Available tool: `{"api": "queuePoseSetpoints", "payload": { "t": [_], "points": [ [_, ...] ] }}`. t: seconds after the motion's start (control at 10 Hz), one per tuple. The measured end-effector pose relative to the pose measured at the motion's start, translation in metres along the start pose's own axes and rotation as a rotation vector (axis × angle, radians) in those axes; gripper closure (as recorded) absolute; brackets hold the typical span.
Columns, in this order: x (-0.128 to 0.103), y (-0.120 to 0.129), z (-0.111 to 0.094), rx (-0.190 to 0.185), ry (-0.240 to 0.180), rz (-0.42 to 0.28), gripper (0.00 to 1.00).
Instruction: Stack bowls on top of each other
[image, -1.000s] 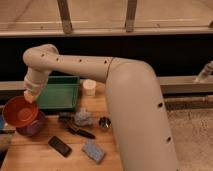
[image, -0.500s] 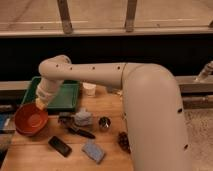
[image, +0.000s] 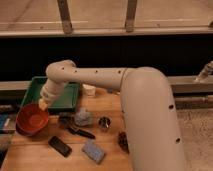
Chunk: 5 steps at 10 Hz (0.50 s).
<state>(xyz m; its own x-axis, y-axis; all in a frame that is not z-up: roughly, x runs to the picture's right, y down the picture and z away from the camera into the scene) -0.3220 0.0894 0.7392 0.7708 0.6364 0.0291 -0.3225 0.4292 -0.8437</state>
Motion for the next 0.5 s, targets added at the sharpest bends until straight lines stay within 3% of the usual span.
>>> {"api": "queuePoseSetpoints", "payload": {
  "t": [0.5],
  "points": [
    [-0.017,-0.024,0.057,-0.102,0.031,0.001,0.98]
  ]
}}
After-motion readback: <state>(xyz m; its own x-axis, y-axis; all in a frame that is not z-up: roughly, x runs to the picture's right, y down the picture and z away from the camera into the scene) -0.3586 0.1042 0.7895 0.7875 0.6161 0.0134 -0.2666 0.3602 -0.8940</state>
